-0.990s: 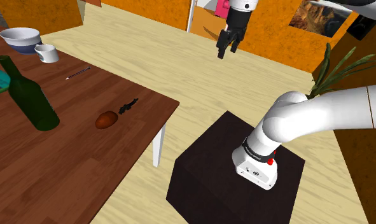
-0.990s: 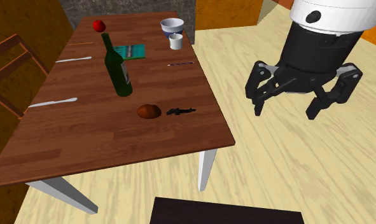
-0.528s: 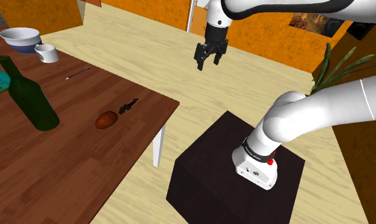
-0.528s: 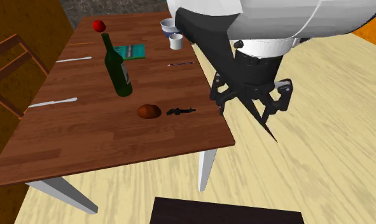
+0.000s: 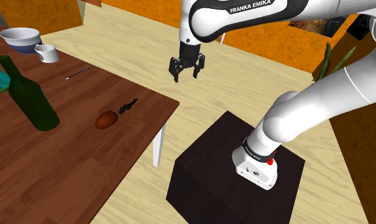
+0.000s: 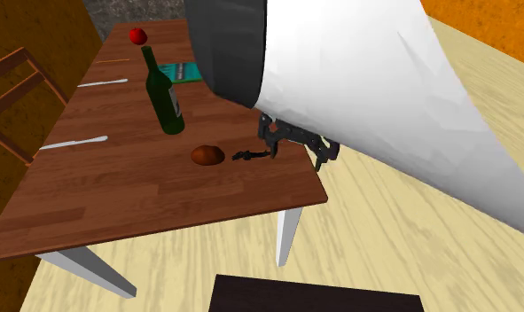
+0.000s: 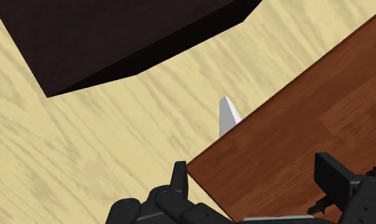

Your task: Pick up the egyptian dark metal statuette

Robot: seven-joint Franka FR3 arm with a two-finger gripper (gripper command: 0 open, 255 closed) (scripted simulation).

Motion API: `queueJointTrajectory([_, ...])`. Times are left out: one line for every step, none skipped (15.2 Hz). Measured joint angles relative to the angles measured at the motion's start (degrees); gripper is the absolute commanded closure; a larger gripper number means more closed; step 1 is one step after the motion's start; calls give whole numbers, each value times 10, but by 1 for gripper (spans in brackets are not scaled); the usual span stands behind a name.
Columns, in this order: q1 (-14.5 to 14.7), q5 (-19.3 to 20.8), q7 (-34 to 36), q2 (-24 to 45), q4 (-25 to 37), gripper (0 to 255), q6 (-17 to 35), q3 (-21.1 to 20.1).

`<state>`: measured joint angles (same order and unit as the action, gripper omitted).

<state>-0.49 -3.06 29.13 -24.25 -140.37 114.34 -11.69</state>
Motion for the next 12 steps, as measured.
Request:
queueJointTrajectory([-2, 0, 17, 19, 7, 0, 12, -7])
queueJointTrajectory([-2, -2, 36, 34, 10, 0, 24, -15])
queueJointTrajectory([-5, 1, 54, 60, 22, 0, 39, -21])
queueJointTrajectory([-5, 2, 72, 79, 26, 0, 53, -28])
queueJointTrajectory([-7, 5, 92, 103, 35, 0, 68, -35])
queueJointTrajectory([-6, 8, 116, 128, 48, 0, 79, -44])
queueJointTrajectory([-6, 12, 135, 147, 58, 0, 89, -50])
queueJointTrajectory([-7, 19, 157, 176, 73, 0, 101, -55])
queueJointTrajectory([-7, 26, 177, 199, 86, 0, 111, -60])
queueJointTrajectory([-7, 32, 196, 220, 98, 0, 118, -62])
queueJointTrajectory([-6, 41, 215, 245, 114, 0, 128, -64])
queueJointTrajectory([-4, 47, 234, 264, 125, 0, 134, -66])
